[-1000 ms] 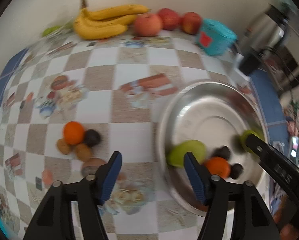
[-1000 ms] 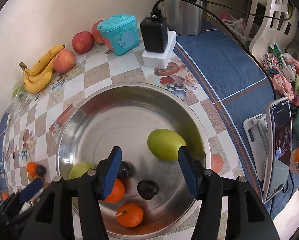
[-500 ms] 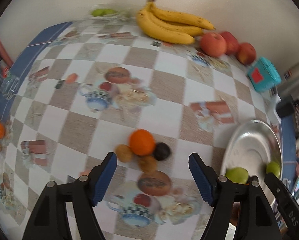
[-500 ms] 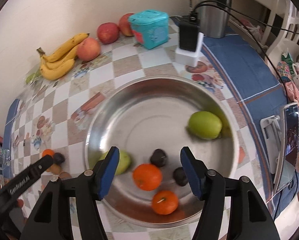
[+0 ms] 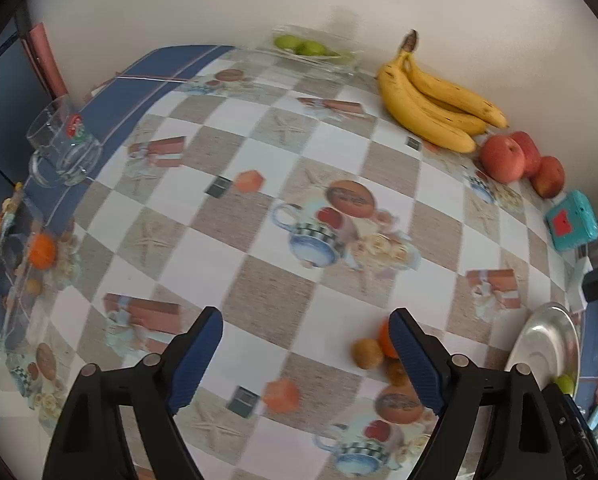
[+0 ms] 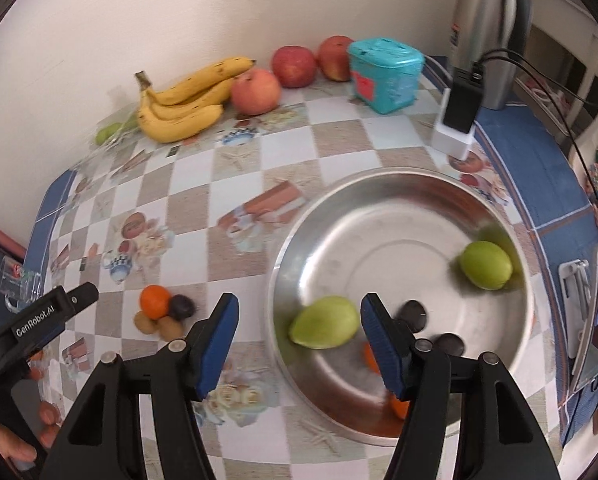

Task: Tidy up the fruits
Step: 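Withdraw both tools from the bowl toward the remaining fruit, then close the right tool on a brown kiwi while the left tool closes on the other kiwi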

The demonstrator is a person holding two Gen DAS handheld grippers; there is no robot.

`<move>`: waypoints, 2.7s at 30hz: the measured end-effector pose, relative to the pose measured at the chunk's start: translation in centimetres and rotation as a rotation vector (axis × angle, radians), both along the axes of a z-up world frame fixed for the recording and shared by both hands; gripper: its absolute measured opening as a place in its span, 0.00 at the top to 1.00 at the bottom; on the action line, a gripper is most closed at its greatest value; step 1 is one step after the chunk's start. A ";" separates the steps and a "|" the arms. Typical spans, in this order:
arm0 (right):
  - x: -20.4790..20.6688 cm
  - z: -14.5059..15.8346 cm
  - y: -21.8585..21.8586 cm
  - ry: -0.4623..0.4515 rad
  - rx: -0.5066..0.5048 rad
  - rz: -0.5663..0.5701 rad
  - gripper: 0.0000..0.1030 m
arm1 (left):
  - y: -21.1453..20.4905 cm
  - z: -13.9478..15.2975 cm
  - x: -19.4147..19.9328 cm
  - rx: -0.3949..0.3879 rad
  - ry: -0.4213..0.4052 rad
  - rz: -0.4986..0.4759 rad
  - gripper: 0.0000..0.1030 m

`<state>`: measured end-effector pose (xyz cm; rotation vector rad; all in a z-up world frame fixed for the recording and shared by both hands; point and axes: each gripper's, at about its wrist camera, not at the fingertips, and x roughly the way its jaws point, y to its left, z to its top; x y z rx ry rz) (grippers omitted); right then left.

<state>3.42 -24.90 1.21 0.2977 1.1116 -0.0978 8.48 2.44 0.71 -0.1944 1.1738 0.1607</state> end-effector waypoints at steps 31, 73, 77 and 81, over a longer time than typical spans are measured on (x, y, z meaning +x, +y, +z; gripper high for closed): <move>1.6 -1.4 7.3 0.010 0.013 0.122 0.37 | 6.0 0.0 0.1 -0.002 0.002 0.098 0.15; 3.4 -7.3 10.9 0.117 0.081 0.197 0.32 | 1.8 -6.4 1.3 -0.030 0.166 0.012 0.00; 3.4 -7.5 11.1 0.112 0.088 0.191 0.37 | 2.3 -6.3 1.2 -0.030 0.167 0.015 0.00; 3.3 -7.4 11.3 0.103 0.098 0.192 0.44 | 2.5 -6.2 1.1 -0.031 0.167 0.013 0.00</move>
